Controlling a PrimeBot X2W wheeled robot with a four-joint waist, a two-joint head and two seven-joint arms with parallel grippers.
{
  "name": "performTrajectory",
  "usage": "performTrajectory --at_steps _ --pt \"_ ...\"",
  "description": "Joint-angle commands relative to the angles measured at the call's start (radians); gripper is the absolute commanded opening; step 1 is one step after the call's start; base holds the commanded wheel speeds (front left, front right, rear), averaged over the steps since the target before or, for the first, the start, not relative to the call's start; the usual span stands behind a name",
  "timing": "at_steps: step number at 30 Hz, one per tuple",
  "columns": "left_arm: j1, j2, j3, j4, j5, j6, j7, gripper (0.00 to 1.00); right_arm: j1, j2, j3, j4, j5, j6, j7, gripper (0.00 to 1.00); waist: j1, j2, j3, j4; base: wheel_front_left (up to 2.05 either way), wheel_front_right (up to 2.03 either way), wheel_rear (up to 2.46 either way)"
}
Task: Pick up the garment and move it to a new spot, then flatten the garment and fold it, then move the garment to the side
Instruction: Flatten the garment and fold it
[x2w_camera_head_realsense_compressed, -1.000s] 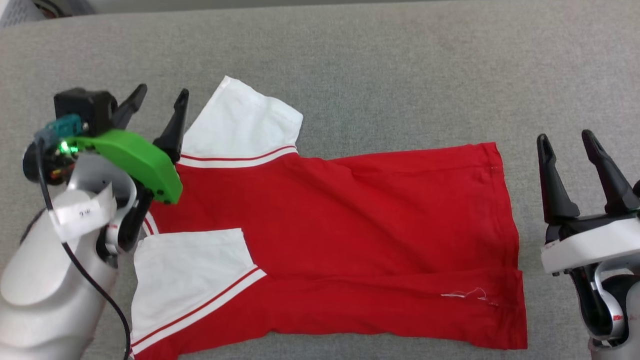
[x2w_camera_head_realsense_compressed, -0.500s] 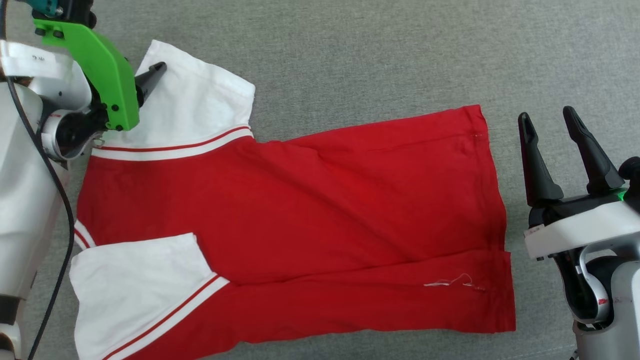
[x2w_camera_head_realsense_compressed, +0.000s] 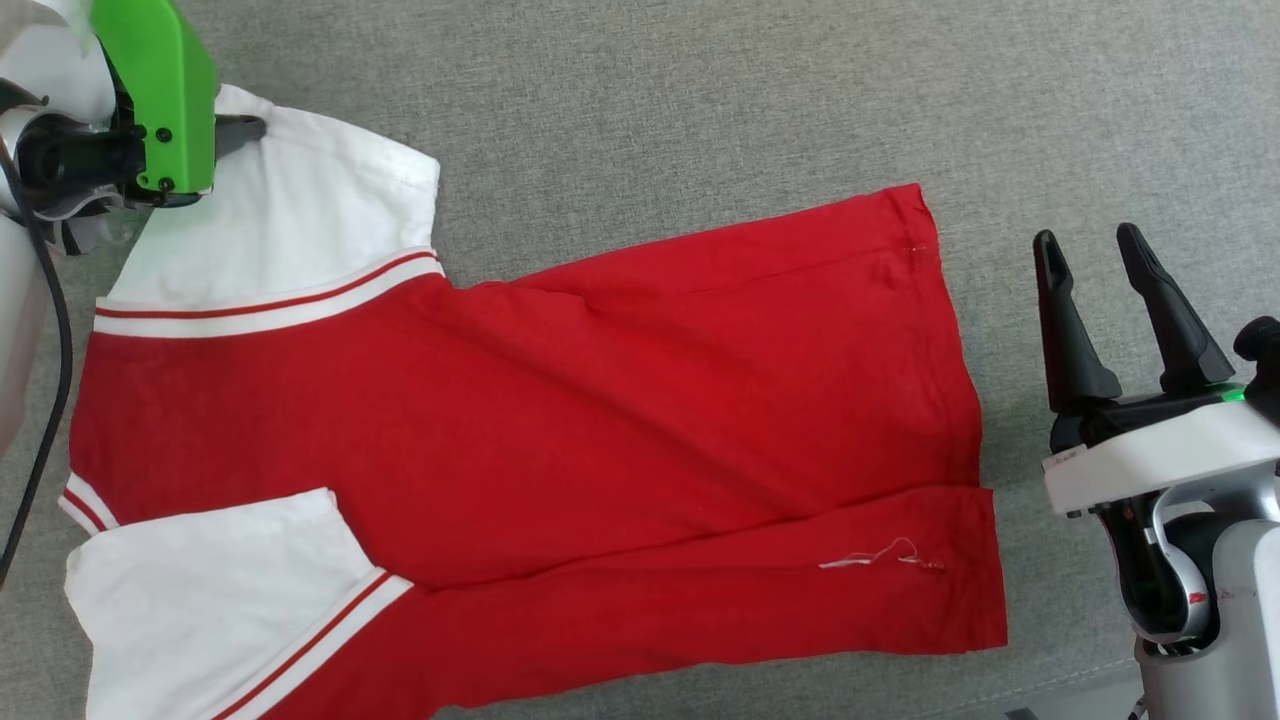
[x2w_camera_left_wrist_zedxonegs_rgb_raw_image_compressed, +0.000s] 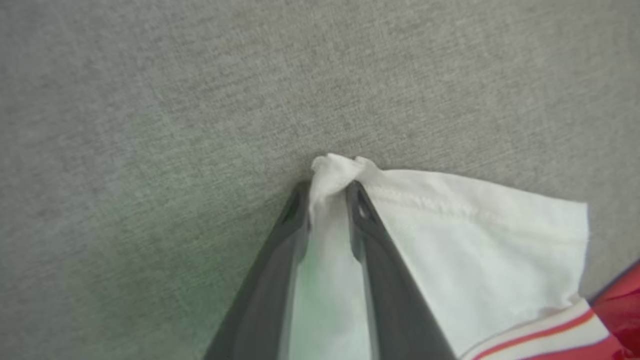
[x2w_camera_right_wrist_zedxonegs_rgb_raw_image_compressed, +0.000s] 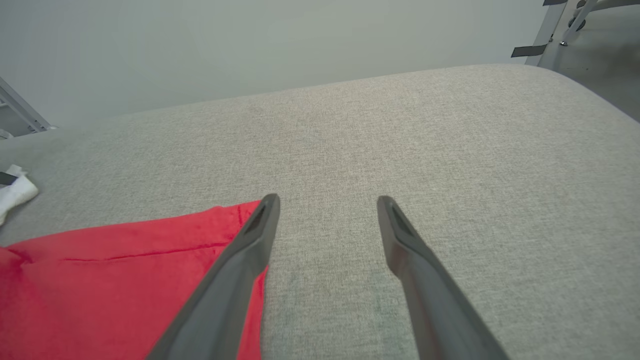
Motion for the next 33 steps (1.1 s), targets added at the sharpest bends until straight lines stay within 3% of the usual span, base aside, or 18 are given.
performTrajectory --at_steps 1,8,9,15,23,29,31,32,33 --pt "0.097 -0.047 -0.061 0.042 0.001 0.003 0.036 0.0 -0.025 -0.004 0.0 0.001 0.01 0.0 -0.002 1.0 0.0001 -0.0001 0.004 0.001 0.0 0.0 0.0" --pt "0.069 -0.05 -0.062 0.041 0.036 0.008 -0.039 0.0 -0.076 -0.041 0.023 0.038 0.062 0.0 0.061 1.0 0.0001 -0.0001 -0.01 0.02 0.0 0.0 0.0" --pt "0.05 -0.05 -0.057 0.039 0.053 0.008 -0.087 0.0 -0.118 -0.078 0.048 0.08 0.094 0.0 0.146 1.0 0.0001 -0.0001 -0.028 0.041 0.0 0.0 0.0" --pt "0.033 -0.074 -0.037 0.004 0.046 -0.001 -0.186 0.0 -0.196 -0.167 0.112 0.155 0.145 0.0 0.368 1.0 0.0001 -0.0001 -0.065 0.108 0.0 0.0 0.0" --pt "0.08 -0.088 -0.027 -0.073 0.022 -0.008 -0.269 0.0 -0.257 -0.253 0.189 0.196 0.208 0.0 0.593 1.0 0.0001 -0.0001 -0.077 0.193 0.0 0.0 0.0" --pt "0.119 -0.083 -0.026 -0.119 0.017 -0.009 -0.307 0.0 -0.276 -0.287 0.256 0.251 0.233 0.0 0.772 1.0 0.0001 -0.0001 -0.074 0.22 0.0 0.0 0.0" --pt "0.13 -0.084 -0.027 -0.13 0.016 -0.009 -0.315 0.0 -0.275 -0.289 0.272 0.269 0.238 0.0 0.814 0.16 0.0001 -0.0001 -0.076 0.227 0.0 0.0 0.0" --pt "0.136 -0.085 -0.027 -0.136 0.013 -0.009 -0.318 0.0 -0.277 -0.287 0.275 0.273 0.244 0.0 0.822 0.0 0.0001 -0.0001 -0.079 0.23 0.0 0.0 0.0" --pt "0.141 -0.085 -0.026 -0.141 0.011 -0.01 -0.324 0.0 -0.278 -0.286 0.275 0.276 0.246 0.0 0.824 0.0 0.0001 -0.0001 -0.083 0.233 0.0 0.0 0.0"
